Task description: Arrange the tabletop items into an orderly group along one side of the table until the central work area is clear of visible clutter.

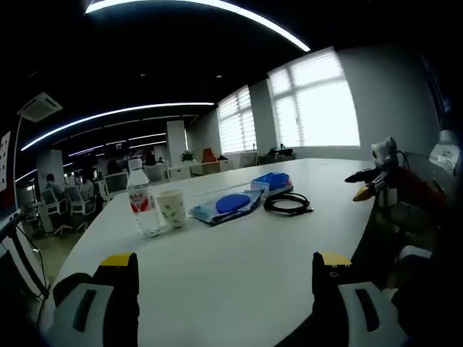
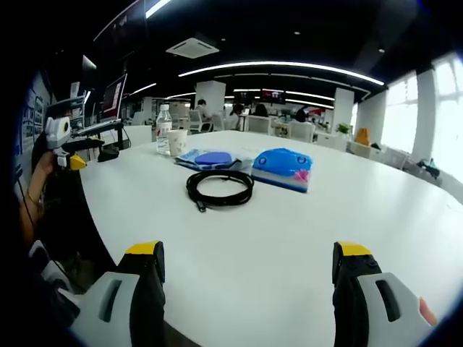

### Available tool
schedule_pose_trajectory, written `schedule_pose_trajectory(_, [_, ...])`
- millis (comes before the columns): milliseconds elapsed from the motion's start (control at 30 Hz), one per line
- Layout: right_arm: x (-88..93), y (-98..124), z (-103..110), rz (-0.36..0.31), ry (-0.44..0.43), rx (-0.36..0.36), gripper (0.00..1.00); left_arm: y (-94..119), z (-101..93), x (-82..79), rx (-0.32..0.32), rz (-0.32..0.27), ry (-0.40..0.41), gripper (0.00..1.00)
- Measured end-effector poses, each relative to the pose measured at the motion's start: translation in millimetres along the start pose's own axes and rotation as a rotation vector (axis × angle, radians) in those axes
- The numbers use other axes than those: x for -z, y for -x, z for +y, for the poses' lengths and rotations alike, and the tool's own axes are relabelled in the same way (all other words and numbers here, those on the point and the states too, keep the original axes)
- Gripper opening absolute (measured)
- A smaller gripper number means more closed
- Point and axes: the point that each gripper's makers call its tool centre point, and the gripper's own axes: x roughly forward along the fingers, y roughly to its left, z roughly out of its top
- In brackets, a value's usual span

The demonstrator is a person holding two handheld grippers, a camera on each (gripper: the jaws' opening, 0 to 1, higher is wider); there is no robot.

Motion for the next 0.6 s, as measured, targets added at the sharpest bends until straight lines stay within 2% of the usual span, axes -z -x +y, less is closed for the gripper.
schedule_pose_trajectory(133, [0.1,-0.4,1.9,0.003,-0.001,-0.003,0.93,1.7,1.0,2.2,-0.003,0.010,-0.011,1.00])
schedule_pose_trajectory(367, [2.5,-1.3,4.2,0.020,0.017,-0.003,0.93,3.5,0.8,2.4,0.001,-0.001,0.019,1.00])
schedule_pose_trajectory(600, [-2.7,3.0,5.4,-0.003,0.015,0.004,0.93,2.6,-1.1,-0.3,0.008,-0.025,0.044,1.00])
